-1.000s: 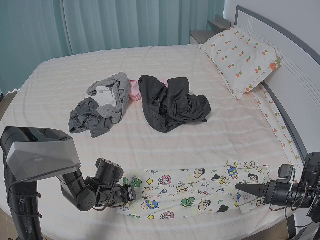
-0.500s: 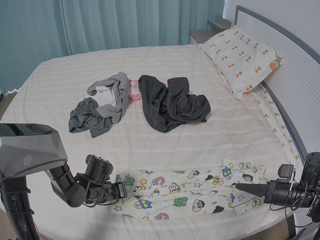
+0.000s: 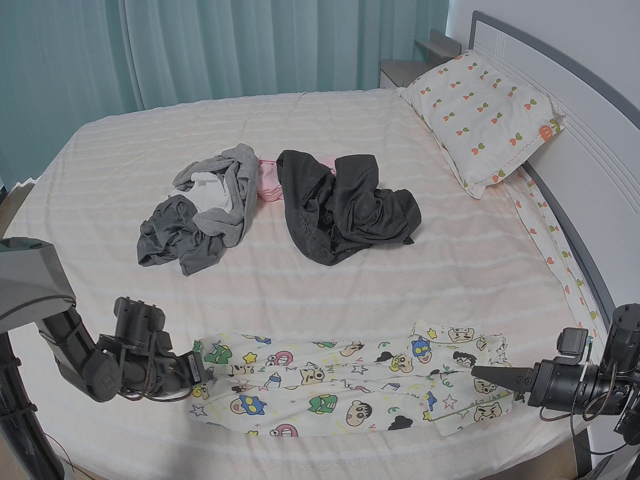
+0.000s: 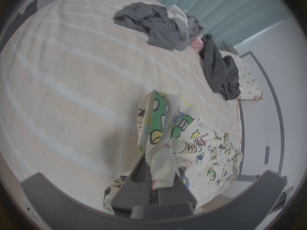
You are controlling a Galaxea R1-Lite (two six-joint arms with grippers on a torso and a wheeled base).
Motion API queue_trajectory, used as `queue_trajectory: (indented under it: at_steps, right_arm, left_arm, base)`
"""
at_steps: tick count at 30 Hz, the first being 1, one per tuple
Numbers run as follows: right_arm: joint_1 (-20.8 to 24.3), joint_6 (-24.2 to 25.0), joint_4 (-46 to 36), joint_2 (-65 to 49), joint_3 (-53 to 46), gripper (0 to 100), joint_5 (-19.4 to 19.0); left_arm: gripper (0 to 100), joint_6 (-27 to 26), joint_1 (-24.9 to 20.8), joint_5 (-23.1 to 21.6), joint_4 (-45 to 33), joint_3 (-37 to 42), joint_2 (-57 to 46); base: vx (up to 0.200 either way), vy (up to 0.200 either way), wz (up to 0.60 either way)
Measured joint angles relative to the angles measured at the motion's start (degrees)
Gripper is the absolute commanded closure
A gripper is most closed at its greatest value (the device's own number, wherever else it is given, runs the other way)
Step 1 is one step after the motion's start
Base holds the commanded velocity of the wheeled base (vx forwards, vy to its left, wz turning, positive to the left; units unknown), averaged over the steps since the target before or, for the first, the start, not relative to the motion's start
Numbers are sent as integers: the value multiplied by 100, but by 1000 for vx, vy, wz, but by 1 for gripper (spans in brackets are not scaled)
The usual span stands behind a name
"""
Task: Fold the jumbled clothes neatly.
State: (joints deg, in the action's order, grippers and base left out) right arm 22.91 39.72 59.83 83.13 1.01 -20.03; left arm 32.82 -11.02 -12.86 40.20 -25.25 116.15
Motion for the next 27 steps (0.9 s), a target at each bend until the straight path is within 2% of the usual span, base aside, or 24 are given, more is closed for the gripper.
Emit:
queue_trajectory:
  at_steps: [6,18,23,27]
  right_arm:
    - [0,0,0,-6,0,0,11]
    - [-20,7,5,-6,0,0,55]
    - [-39,10,13,-20,0,0,62]
    - [-45,10,16,-39,0,0,63]
  left_arm:
    - [100,-318,1061,-566,6,234,-262]
    - [100,-694,3699,-2014,13,456,-560]
    - [100,-764,4481,-2447,11,446,-681]
    - [100,-670,4628,-2495,-22,463,-962]
  base:
    - [0,0,0]
    - [0,0,0]
    - [0,0,0]
    - [0,0,0]
